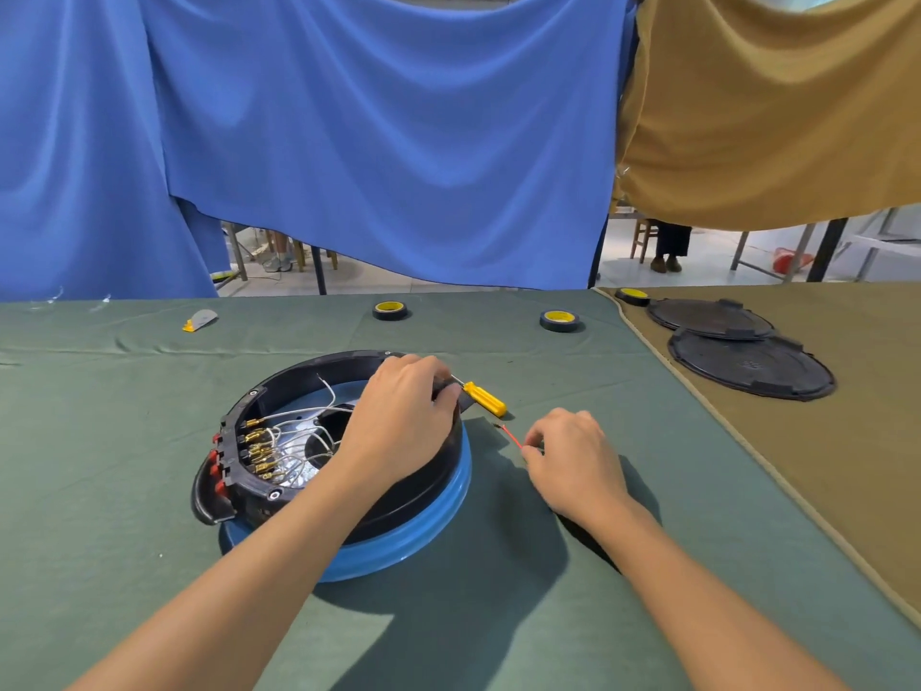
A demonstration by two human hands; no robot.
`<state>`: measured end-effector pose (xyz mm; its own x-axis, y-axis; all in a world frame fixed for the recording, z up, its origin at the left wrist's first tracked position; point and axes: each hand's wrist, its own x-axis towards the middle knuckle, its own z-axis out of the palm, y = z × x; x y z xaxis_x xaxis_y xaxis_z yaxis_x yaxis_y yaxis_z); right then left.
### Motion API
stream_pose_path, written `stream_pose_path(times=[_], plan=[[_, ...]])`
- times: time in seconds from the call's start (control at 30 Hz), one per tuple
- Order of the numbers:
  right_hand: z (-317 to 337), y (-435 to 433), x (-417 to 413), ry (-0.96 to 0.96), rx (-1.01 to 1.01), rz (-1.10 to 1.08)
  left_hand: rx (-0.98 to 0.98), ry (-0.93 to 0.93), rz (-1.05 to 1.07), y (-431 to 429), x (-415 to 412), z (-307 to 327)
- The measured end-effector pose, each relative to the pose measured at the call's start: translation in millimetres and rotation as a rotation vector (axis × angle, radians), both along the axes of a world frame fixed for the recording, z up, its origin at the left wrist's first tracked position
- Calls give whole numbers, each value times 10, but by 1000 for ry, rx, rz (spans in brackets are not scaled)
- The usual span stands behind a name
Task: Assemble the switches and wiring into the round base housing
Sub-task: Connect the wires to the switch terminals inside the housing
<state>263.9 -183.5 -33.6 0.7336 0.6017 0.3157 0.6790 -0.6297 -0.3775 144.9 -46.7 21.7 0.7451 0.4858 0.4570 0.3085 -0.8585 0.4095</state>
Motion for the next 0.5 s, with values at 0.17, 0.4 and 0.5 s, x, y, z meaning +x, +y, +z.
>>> stream_pose_path(times=[0.17, 0.4, 0.5], plan=[[-107, 28, 6, -139, -70, 21, -9, -11, -16, -7, 2, -2], [171, 26, -85, 400, 573, 106, -90, -181, -42, -10, -22, 25], [327, 59, -233, 707, 789, 254, -291, -305, -65, -3, -44, 72]])
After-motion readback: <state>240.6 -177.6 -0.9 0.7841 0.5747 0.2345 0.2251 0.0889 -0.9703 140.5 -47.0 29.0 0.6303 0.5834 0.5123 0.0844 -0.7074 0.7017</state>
